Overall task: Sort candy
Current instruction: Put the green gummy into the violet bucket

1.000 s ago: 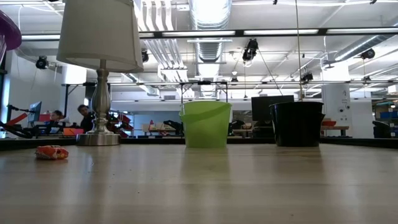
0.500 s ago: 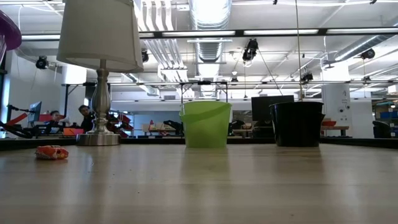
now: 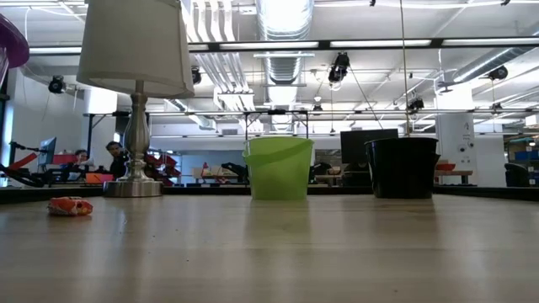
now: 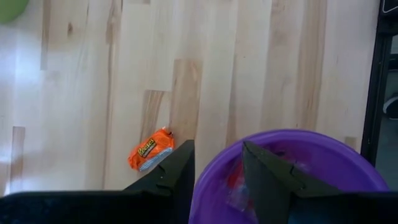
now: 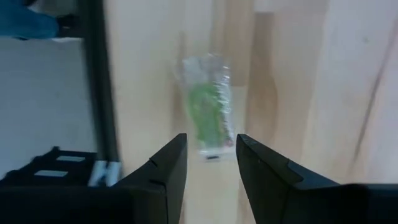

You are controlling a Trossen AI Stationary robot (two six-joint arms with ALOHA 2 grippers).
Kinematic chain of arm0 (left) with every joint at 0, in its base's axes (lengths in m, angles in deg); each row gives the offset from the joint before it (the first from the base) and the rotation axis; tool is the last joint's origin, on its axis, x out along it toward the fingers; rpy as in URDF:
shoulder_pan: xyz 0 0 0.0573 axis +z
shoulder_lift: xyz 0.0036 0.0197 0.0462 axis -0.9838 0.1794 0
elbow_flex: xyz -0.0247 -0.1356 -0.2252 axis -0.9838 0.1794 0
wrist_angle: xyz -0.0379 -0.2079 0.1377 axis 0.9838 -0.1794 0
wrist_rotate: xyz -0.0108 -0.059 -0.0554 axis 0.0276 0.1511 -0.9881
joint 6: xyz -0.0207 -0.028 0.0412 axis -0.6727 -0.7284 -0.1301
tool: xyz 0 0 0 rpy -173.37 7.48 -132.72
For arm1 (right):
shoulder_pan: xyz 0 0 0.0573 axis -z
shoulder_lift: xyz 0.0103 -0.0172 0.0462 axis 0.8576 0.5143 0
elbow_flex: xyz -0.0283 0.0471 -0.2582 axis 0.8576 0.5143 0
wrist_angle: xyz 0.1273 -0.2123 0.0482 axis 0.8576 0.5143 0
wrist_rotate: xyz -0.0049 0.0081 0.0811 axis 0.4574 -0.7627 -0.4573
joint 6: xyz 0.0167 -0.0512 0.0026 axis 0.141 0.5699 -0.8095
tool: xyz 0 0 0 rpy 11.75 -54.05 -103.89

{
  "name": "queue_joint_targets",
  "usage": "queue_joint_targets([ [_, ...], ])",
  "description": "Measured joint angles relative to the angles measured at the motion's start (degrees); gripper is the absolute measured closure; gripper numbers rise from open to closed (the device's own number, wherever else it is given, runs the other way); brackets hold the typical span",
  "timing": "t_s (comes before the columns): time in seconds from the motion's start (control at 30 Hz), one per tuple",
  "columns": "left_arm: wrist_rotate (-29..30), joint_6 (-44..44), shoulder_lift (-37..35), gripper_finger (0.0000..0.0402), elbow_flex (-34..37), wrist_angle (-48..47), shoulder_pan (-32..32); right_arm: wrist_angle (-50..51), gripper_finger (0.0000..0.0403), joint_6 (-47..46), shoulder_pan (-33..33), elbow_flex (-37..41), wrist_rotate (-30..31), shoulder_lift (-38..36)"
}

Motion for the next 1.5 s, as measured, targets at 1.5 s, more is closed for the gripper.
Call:
queue_joint_targets([
  [1.5, 2.0, -0.4, 0.0, 0.0287, 0.0, 6.2, 0.5, -10.8, 0.039, -9.5, 4.0, 4.1, 2.7, -0.2],
])
